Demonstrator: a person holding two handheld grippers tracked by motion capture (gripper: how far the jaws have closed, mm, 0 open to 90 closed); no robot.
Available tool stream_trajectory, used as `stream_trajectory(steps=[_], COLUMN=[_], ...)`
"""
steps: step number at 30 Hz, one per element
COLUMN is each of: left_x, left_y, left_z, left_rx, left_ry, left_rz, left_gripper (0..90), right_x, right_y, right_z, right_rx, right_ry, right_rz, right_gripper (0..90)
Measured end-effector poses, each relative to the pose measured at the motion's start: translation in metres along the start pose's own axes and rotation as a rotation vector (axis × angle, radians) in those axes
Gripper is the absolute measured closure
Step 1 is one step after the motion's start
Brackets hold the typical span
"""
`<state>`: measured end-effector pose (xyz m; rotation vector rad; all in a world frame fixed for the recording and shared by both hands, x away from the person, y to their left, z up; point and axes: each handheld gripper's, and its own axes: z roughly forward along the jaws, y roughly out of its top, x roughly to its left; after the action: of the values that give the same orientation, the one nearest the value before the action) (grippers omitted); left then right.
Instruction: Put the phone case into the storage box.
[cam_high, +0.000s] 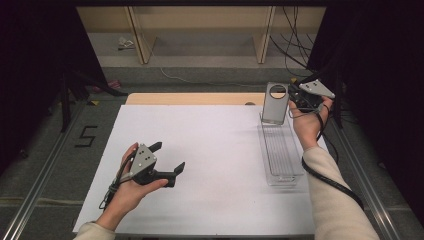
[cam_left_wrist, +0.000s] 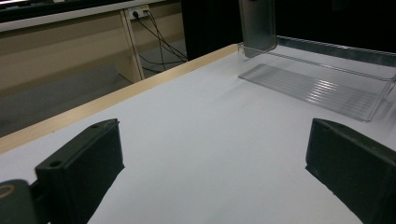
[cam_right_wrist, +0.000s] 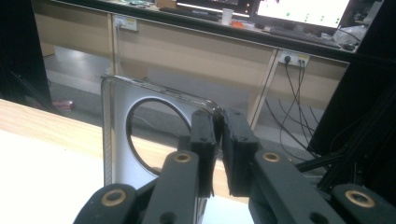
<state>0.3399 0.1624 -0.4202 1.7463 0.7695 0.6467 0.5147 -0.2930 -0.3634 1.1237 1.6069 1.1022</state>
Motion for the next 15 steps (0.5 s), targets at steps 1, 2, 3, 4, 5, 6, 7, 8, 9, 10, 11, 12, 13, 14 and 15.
stream_trajectory(steps=[1, 2, 3, 4, 5, 6, 7, 8, 9, 10, 11, 12, 13, 14, 15], left_x=[-0.0001, -0.0001, -0.0001, -0.0001, 0.0000, 0.0001, 0.0002, 0.0004, 0.0004, 0.0004, 0.0004, 0.0004, 0.0003, 0.0002, 0.0001], left_y=[0.0001, 0.0001, 0.0000, -0.0002, -0.0002, -0.0003, -0.0002, 0.0000, 0.0000, -0.0001, -0.0002, -0.0003, -0.0003, -0.0003, -0.0001], left_z=[0.0000, 0.0000, 0.0000, 0.0001, 0.0000, -0.0001, -0.0001, -0.0002, -0.0003, -0.0003, -0.0003, -0.0002, -0.0001, -0.0001, -0.0001], left_rx=[0.000, 0.000, 0.000, 0.000, 0.001, 0.001, 0.000, 0.000, 0.000, 0.000, 0.000, 0.000, 0.000, 0.000, 0.000], left_ry=[0.000, -0.001, -0.001, -0.001, -0.001, -0.001, -0.001, 0.000, 0.000, 0.000, 0.000, 0.000, 0.000, 0.000, 0.000], left_rz=[0.000, 0.000, 0.000, 0.000, 0.001, 0.001, 0.001, 0.002, 0.002, 0.001, 0.002, 0.001, 0.000, 0.001, 0.001], left_gripper=[3.4, 3.4, 3.4, 3.4, 3.4, 3.4, 3.4, 3.4, 3.4, 3.4, 3.4, 3.4, 3.4, 3.5, 3.5], right_x=[-0.0004, -0.0007, -0.0010, -0.0017, -0.0023, -0.0028, -0.0031, -0.0032, -0.0035, -0.0040, -0.0045, -0.0050, -0.0052, -0.0053, -0.0051], right_y=[-0.0002, -0.0004, -0.0006, -0.0007, -0.0005, -0.0003, -0.0001, -0.0003, -0.0004, -0.0007, -0.0011, -0.0015, -0.0019, -0.0024, -0.0028], right_z=[0.0002, 0.0005, 0.0007, 0.0011, 0.0014, 0.0019, 0.0023, 0.0029, 0.0032, 0.0035, 0.0037, 0.0039, 0.0040, 0.0043, 0.0046], right_rx=[-0.001, 0.000, 0.001, 0.001, 0.002, 0.001, 0.001, 0.000, 0.001, 0.002, 0.002, 0.003, 0.006, 0.007, 0.009], right_ry=[0.000, 0.000, -0.001, -0.002, -0.005, -0.005, -0.005, -0.006, -0.009, -0.011, -0.012, -0.012, -0.013, -0.013, -0.012], right_rz=[-0.001, -0.002, -0.001, 0.003, 0.006, 0.009, 0.012, 0.013, 0.009, 0.007, 0.010, 0.012, 0.010, 0.010, 0.011], right_gripper=[84.1, 84.1, 84.1, 84.1, 84.1, 84.1, 84.1, 84.1, 84.1, 84.1, 84.1, 84.1, 84.1, 84.1, 84.2])
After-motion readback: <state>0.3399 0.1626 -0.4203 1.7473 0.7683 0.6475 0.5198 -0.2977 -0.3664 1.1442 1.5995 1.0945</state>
